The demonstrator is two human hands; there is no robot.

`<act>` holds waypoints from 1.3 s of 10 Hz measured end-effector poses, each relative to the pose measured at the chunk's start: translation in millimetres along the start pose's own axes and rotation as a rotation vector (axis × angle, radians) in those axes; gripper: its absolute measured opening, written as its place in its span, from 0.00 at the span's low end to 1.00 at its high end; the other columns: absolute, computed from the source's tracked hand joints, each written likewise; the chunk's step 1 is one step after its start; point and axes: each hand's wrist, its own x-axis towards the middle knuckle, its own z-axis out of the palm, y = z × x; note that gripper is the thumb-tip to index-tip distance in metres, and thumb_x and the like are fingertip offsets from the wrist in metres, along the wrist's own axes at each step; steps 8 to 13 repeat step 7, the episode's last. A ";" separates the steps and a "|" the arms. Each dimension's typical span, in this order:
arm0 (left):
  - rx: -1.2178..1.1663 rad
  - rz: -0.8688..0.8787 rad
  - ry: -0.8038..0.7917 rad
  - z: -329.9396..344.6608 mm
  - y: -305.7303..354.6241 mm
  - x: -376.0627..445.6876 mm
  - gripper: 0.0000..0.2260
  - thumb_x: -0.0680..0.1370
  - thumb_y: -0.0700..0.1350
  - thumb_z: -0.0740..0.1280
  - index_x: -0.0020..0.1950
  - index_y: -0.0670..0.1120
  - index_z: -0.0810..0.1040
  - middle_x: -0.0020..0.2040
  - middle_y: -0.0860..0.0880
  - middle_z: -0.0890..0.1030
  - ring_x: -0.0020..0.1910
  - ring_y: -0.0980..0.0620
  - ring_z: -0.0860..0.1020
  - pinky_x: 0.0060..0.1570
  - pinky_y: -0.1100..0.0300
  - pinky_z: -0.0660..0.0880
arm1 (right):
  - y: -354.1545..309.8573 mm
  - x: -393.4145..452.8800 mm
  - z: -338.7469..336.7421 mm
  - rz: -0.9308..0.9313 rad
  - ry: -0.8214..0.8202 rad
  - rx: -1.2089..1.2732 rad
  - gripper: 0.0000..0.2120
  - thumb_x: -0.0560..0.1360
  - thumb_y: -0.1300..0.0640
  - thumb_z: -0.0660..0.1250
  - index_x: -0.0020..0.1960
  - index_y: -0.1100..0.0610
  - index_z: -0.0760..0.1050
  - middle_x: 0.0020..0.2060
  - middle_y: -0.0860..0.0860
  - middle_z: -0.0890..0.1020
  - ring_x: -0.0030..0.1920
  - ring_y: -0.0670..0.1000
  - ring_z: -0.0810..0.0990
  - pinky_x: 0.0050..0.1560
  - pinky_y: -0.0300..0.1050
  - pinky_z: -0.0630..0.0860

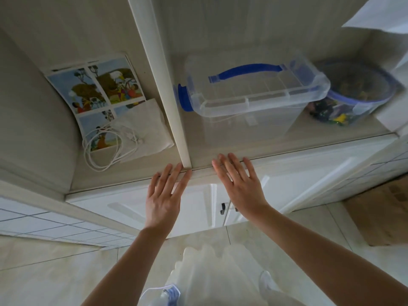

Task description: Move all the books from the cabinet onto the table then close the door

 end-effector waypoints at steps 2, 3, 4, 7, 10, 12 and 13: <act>-0.011 -0.028 -0.127 -7.6 4.0 1.8 0.29 0.75 0.31 0.67 0.74 0.48 0.68 0.74 0.45 0.69 0.74 0.43 0.66 0.71 0.42 0.63 | -4.2 -3.1 -17.4 0.028 -0.176 0.052 0.30 0.76 0.67 0.45 0.78 0.57 0.52 0.76 0.59 0.59 0.75 0.59 0.58 0.73 0.61 0.58; -0.030 -0.084 -0.209 -18.3 12.2 -0.3 0.30 0.76 0.34 0.66 0.76 0.48 0.64 0.76 0.46 0.65 0.77 0.45 0.60 0.73 0.41 0.59 | -6.1 -13.0 -31.4 0.052 -0.253 0.107 0.40 0.70 0.67 0.59 0.78 0.59 0.46 0.77 0.60 0.49 0.77 0.61 0.47 0.75 0.61 0.52; -0.070 -0.173 -0.262 -31.4 27.4 -11.5 0.27 0.78 0.37 0.64 0.76 0.47 0.64 0.77 0.46 0.63 0.78 0.46 0.56 0.74 0.41 0.58 | -13.9 -37.1 -45.2 0.049 -0.287 0.136 0.39 0.72 0.66 0.60 0.78 0.61 0.45 0.77 0.62 0.46 0.77 0.61 0.45 0.75 0.60 0.53; -0.187 -0.402 -0.287 -68.3 135.0 -104.8 0.18 0.77 0.40 0.67 0.67 0.46 0.75 0.67 0.49 0.77 0.72 0.46 0.69 0.62 0.48 0.74 | -6.8 -145.5 -85.2 -0.007 -0.515 0.289 0.35 0.78 0.61 0.57 0.78 0.61 0.41 0.77 0.60 0.48 0.77 0.62 0.46 0.75 0.57 0.55; -0.187 -0.402 -0.287 -68.3 135.0 -104.8 0.18 0.77 0.40 0.67 0.67 0.46 0.75 0.67 0.49 0.77 0.72 0.46 0.69 0.62 0.48 0.74 | -6.8 -145.5 -85.2 -0.007 -0.515 0.289 0.35 0.78 0.61 0.57 0.78 0.61 0.41 0.77 0.60 0.48 0.77 0.62 0.46 0.75 0.57 0.55; -0.187 -0.402 -0.287 -68.3 135.0 -104.8 0.18 0.77 0.40 0.67 0.67 0.46 0.75 0.67 0.49 0.77 0.72 0.46 0.69 0.62 0.48 0.74 | -6.8 -145.5 -85.2 -0.007 -0.515 0.289 0.35 0.78 0.61 0.57 0.78 0.61 0.41 0.77 0.60 0.48 0.77 0.62 0.46 0.75 0.57 0.55; -0.187 -0.402 -0.287 -68.3 135.0 -104.8 0.18 0.77 0.40 0.67 0.67 0.46 0.75 0.67 0.49 0.77 0.72 0.46 0.69 0.62 0.48 0.74 | -6.8 -145.5 -85.2 -0.007 -0.515 0.289 0.35 0.78 0.61 0.57 0.78 0.61 0.41 0.77 0.60 0.48 0.77 0.62 0.46 0.75 0.57 0.55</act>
